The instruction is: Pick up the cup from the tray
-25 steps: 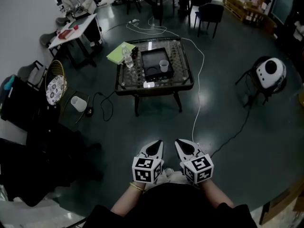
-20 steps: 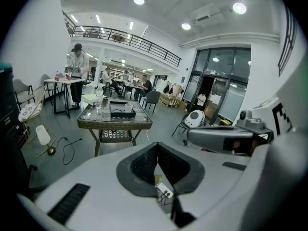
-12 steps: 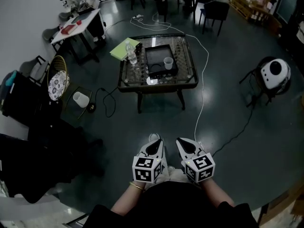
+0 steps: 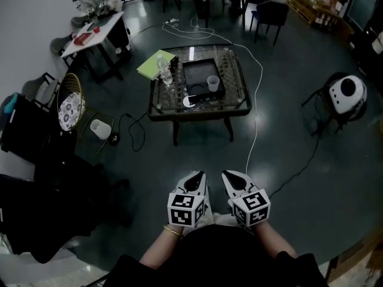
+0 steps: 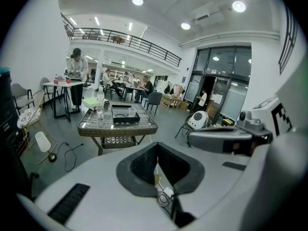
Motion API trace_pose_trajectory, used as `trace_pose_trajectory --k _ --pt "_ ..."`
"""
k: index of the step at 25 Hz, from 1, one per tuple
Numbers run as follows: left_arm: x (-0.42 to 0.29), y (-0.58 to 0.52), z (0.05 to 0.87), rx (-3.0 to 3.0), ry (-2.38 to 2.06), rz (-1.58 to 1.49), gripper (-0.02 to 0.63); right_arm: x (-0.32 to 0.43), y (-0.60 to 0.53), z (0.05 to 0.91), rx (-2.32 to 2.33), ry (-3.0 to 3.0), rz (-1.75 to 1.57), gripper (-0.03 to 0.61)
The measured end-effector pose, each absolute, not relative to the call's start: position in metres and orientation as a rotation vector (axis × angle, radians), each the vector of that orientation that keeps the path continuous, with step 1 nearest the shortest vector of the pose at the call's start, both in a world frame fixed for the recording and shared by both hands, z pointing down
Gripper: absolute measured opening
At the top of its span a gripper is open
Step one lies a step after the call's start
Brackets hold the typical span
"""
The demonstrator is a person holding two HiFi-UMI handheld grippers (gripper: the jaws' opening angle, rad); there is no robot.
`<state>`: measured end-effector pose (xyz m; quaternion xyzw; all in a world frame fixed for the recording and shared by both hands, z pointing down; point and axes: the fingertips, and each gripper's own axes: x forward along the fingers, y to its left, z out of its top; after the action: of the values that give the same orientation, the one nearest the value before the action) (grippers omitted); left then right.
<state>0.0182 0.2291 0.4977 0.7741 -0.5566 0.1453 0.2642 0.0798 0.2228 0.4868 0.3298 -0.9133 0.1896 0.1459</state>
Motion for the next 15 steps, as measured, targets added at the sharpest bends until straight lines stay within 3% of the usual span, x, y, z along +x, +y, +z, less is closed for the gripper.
trace_pose_trajectory --k 15 --pt "-0.01 0.152 0.495 2.106 -1.499 0.396 0.012 0.053 0.144 0.484 0.972 -2.624 0.534 0.011"
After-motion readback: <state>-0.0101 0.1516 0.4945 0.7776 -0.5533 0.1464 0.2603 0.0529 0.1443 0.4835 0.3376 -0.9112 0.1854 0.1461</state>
